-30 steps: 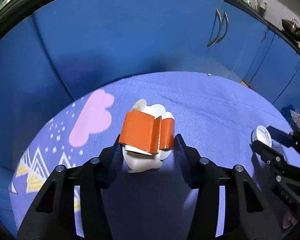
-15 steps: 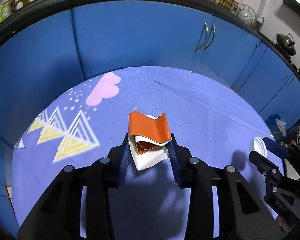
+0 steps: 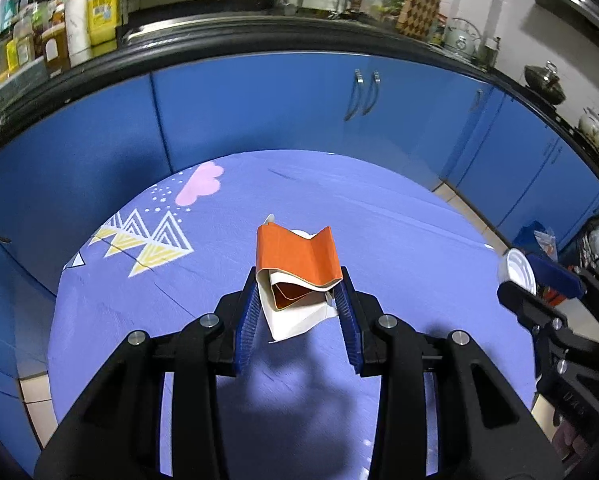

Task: Collect trash
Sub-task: 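Carry the orange wrapper with the left gripper while the right carries the white cap to the bin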

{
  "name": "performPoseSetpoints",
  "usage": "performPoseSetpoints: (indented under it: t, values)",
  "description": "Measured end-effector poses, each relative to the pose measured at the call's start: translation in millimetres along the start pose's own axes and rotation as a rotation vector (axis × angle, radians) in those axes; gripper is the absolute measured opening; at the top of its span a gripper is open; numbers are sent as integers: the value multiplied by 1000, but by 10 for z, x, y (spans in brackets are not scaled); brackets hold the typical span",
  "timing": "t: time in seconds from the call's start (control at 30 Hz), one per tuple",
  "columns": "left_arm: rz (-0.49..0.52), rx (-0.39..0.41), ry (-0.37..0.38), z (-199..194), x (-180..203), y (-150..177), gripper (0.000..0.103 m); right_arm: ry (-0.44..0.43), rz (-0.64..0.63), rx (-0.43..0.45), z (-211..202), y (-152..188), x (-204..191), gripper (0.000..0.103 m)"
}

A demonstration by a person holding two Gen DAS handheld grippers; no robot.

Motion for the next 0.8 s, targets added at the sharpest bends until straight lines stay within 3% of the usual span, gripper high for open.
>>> performPoseSetpoints:
  t: [0.37,0.8]
  values:
    - [69,66,26,-491,644,-76,38,9,72,87,-696,-50,296,39]
    - [161,97,66,-695,1425,-147,38,87,150,148,-1192,33,906,39]
Point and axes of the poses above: each gripper's, at about its wrist camera, not at the fingertips, and z roughly the way its jaws point, x to its right, y to its underside, the point moved 9 cm from there along z, roughly the way its jaws point, and after that the axes turned 4 degrees about z, right-handed, at the moved point
